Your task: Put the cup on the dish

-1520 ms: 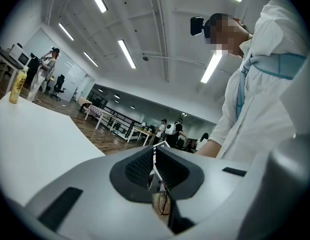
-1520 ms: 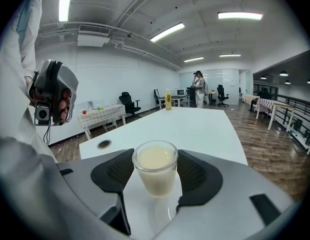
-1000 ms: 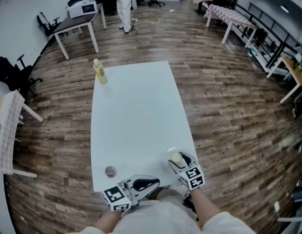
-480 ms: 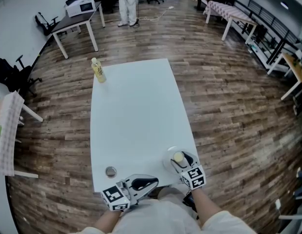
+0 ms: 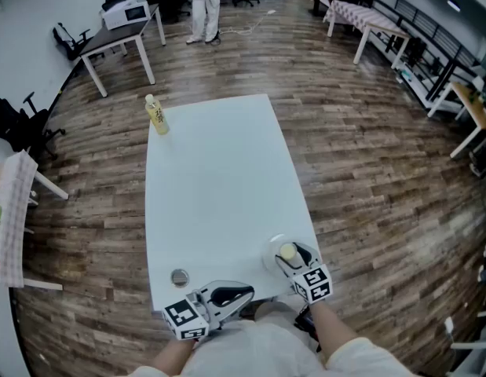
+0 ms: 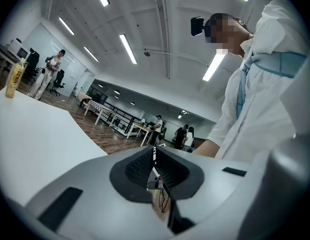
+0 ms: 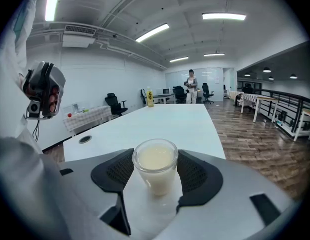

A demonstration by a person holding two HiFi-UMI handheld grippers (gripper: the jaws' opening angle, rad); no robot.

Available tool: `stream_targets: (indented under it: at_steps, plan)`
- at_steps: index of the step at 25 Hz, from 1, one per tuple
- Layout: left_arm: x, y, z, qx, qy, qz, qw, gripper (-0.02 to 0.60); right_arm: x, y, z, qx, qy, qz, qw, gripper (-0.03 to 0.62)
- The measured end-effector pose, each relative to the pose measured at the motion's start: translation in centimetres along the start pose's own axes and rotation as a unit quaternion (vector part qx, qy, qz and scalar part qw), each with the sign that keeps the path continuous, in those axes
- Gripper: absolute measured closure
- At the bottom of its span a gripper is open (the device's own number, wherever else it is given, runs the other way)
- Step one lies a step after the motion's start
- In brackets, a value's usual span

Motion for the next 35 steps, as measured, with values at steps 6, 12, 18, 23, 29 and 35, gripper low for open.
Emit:
stream_targets:
  at_steps: [6, 12, 18, 23, 29, 35]
  plan:
    - [-0.3, -0.2, -0.2, 0.001, 0.005, -0.003, 1.0000, 0.565, 0.1, 0.0, -0.2, -0.003, -0.013, -0.005, 1.000, 0.307]
    - [-0.3, -0.1, -0.2, 0.002, 0.007, -0.004, 1.0000, 0.565, -0.2, -0.3, -1.0, -0.019, -0.009, -0.009, 1.000, 0.293]
    - [-0.4, -0.1, -0.2, 0.003, 0.009, -0.002, 0.9999, 0.565, -1.4, -0.7, -1.9, -0.027, 0.002, -0.006, 1.000, 0.286]
    - [-0.6, -0.1, -0.4, 0.005, 0.013, 0.000, 0.9999, 0.565, -3.1, -1.2, -3.1, -0.023, 0.025, 0.001, 0.999, 0.286]
    - [-1.1, -0.1, -0.5, 0.008, 0.016, 0.003, 0.9998, 0.565, -4.4, -2.8, -4.3, -0.025, 0.046, 0.002, 0.999, 0.287]
    - [-1.5, -0.3, -0.4, 0.010, 0.018, 0.003, 0.9998, 0.565, -5.3, -4.4, -5.2, -0.026, 0.067, -0.003, 0.997, 0.287]
Point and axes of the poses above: the fingertips, and each gripper's own axes: x forward along the fingers, y to its right, z out of its underside, the point moved 1 cm from there along -x, backward along the fingers, and after that the axes turned 11 degrees about -z, right-handed, at the moved point
